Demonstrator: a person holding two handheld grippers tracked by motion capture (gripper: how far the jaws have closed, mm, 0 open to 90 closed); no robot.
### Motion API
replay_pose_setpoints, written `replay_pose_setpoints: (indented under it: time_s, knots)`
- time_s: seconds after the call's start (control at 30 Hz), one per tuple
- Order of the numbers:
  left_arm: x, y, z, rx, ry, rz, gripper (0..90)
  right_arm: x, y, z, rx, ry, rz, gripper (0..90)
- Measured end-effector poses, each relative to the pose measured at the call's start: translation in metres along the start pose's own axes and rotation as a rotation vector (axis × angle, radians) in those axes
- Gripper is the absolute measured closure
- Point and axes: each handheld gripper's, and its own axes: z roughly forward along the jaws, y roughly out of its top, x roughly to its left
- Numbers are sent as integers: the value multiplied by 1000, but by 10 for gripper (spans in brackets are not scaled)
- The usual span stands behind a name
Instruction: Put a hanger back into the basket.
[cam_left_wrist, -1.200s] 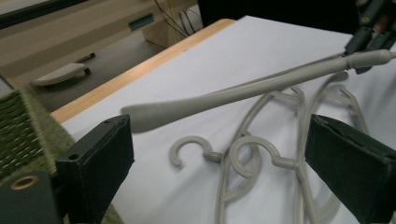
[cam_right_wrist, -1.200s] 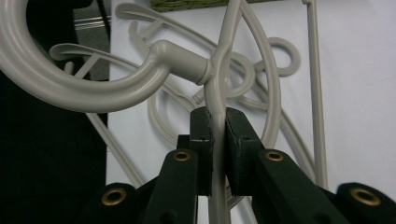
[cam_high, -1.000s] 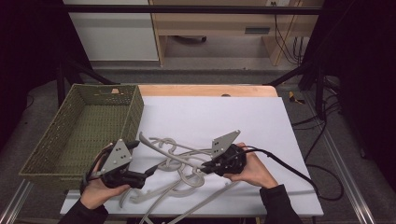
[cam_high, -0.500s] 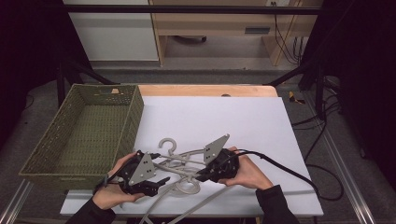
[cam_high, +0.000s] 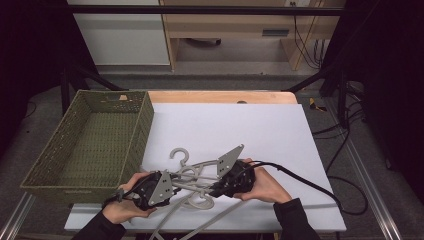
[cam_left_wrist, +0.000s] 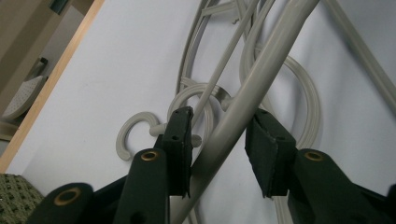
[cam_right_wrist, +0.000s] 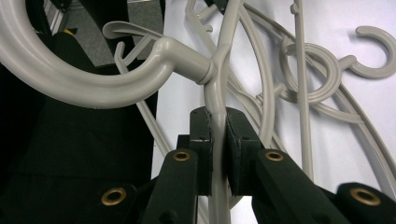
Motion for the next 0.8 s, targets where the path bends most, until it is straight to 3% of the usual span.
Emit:
replay_pose_setpoints:
  time_s: [0.23,0.4,0.53,0.73,0.8]
  knots:
    - [-2,1,1,26,8,42,671,0,0,0,1,3,-1,825]
    - [-2,2,-2,17,7,41,704,-1,0,-4,-37,-17,-9,808]
    - [-2,2,-5,6,20,37,737,0,0,-8,-73,-57,-13,790]
    - [-1,5,-11,-43,3,0,815,-3,-1,-12,-89,-178,-8,778]
    - [-1,5,-11,-38,4,2,818,-4,-2,-13,-105,-187,11,769]
